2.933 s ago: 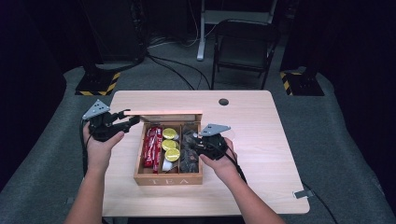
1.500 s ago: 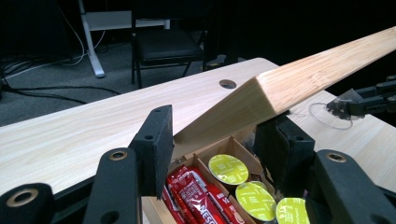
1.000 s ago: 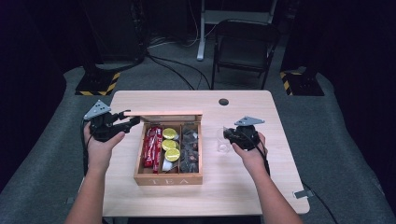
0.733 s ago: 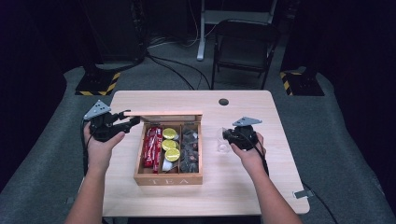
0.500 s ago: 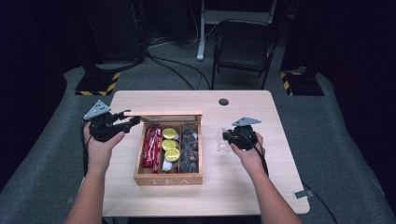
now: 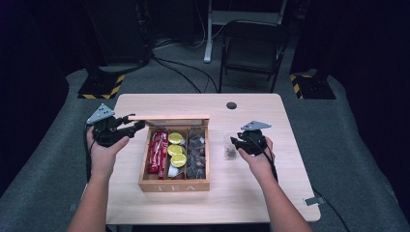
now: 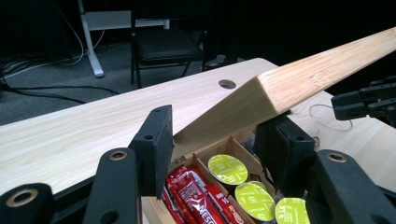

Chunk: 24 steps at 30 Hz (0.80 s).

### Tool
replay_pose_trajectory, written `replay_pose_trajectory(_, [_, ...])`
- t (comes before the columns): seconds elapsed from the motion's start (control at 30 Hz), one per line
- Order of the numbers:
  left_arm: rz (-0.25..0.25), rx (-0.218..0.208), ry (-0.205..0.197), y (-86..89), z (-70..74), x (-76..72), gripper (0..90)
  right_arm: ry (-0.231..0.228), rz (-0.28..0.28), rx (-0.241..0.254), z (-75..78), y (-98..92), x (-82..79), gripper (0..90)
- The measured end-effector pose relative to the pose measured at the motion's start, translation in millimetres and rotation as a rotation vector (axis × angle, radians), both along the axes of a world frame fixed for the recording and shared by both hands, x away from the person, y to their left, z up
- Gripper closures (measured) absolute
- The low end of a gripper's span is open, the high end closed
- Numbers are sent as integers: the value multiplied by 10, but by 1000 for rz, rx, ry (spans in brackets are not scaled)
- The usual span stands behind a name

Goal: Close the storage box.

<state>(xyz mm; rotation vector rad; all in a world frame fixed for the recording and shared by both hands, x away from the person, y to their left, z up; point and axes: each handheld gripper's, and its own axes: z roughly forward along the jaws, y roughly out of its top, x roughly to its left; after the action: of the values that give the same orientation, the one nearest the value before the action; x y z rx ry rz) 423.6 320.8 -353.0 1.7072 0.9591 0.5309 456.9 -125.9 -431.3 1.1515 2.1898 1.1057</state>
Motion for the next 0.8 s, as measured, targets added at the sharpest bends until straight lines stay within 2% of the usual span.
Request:
replay_pose_trajectory(0.17, [0, 2, -1, -1, 0, -1, 474, -20, 33, 10, 78, 61, -32, 582])
replay_pose_trajectory(0.4, [-2, 7, 4, -2, 1, -11, 475, -15, 79, 15, 180, 202, -61, 532])
replay_pose_trajectory(0.57, [-3, 15, 1, -1, 8, -25, 475, -40, 110, 20, 250, 285, -83, 503])
replay_pose_trajectory(0.8, [-4, 20, -3, -6, 14, -42, 475, -70, 151, 36, 409, 427, -143, 509])
